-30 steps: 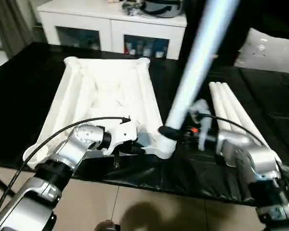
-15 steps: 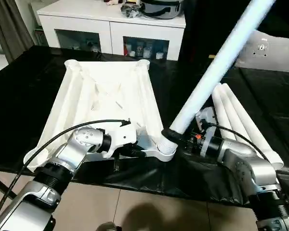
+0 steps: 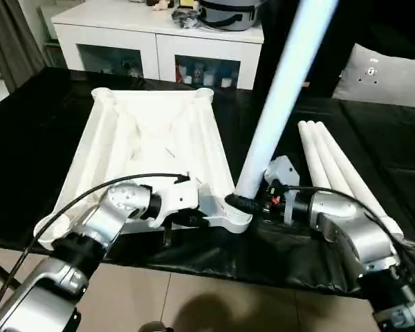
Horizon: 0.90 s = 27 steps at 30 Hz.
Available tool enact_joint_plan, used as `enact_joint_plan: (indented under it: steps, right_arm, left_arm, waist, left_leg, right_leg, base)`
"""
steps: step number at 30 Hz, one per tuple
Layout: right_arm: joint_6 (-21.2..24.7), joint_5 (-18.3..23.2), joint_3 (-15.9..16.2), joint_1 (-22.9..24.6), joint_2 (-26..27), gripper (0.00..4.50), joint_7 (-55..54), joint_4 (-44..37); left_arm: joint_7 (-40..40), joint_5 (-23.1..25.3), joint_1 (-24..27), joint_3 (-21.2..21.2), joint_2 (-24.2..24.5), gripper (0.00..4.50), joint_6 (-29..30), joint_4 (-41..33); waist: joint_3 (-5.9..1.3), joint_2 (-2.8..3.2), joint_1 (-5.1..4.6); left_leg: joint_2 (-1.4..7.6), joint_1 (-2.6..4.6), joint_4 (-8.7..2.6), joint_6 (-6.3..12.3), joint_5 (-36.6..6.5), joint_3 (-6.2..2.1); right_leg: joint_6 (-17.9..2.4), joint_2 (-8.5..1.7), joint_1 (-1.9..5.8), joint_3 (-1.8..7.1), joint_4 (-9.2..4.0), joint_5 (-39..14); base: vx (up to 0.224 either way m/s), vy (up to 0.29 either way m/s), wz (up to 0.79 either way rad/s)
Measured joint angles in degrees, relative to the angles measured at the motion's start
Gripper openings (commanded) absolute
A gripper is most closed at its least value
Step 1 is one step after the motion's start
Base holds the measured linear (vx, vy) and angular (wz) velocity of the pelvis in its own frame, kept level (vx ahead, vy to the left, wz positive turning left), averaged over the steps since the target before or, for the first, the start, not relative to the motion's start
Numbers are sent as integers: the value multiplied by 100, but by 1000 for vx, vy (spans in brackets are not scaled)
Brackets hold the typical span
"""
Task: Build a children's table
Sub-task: Insert table leg to table base, then rotate leg to tighten
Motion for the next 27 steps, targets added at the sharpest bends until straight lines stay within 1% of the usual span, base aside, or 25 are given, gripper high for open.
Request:
enact_joint_plan:
  steps: [5,8,11,16,19,21,23,24,27]
  right_arm:
    - [5,4,53,-226,1,188,351,289]
    - [43,7,93,-283,-5,188,475,322]
    - [115,10,104,-316,0,188,525,300]
    - [323,10,102,-308,36,188,467,173]
    - [641,7,76,-177,133,188,163,-164]
    - [853,-7,37,8,212,188,-168,-509]
    - [1077,-46,-23,173,318,188,-529,-809]
    - [1168,-76,-50,198,377,188,-679,-885]
    - [1482,-218,-254,291,676,188,-1356,-1080]
  left_arm:
    - [-261,31,-308,-53,-4,0,-95,394]
    - [-358,54,-432,-82,-5,0,-150,539]
    - [-421,46,-443,-60,9,0,-124,544]
    - [-471,0,-403,-39,46,0,44,443]
    - [-445,-87,-160,125,114,0,382,76]
    - [-334,-152,88,260,147,0,788,-344]
    - [-159,-169,332,366,150,0,1260,-809]
    - [-76,-172,405,390,119,0,1453,-986]
    - [503,-168,731,521,-122,0,2364,-1707]
  waist:
    - [1,1,4]
    - [0,0,10]
    - [-6,-9,11]
    - [-10,-16,14]
    - [-11,-18,4]
    - [-13,-21,-1]
    - [-13,-21,-20]
    - [-13,-21,-41]
    - [-12,-19,-156]
  left_leg:
    - [0,2,-19,1,0,1]
    - [0,3,-36,0,0,5]
    - [0,2,-63,0,0,23]
    - [1,10,-81,-1,1,24]
    - [3,15,-91,-1,1,24]
    - [2,20,-96,-1,1,26]
    - [2,33,-99,-2,1,30]
    - [2,36,-101,-2,1,31]
    - [-4,34,-109,-2,1,31]
  right_leg:
    - [-1,1,-11,0,6,1]
    - [-3,2,-12,3,12,2]
    - [-15,2,-1,14,19,9]
    - [-17,4,-6,14,24,11]
    - [-16,5,-13,14,23,10]
    - [-14,6,-19,17,21,9]
    - [-11,6,-47,21,20,7]
    - [-10,6,-47,21,17,6]
    - [-8,7,-57,24,9,5]
  base:
    - [0,0,0]
    - [0,0,0]
    - [0,0,0]
    - [0,0,0]
    - [0,0,0]
    - [0,0,0]
    - [0,0,0]
    - [0,0,0]
    - [0,0,0]
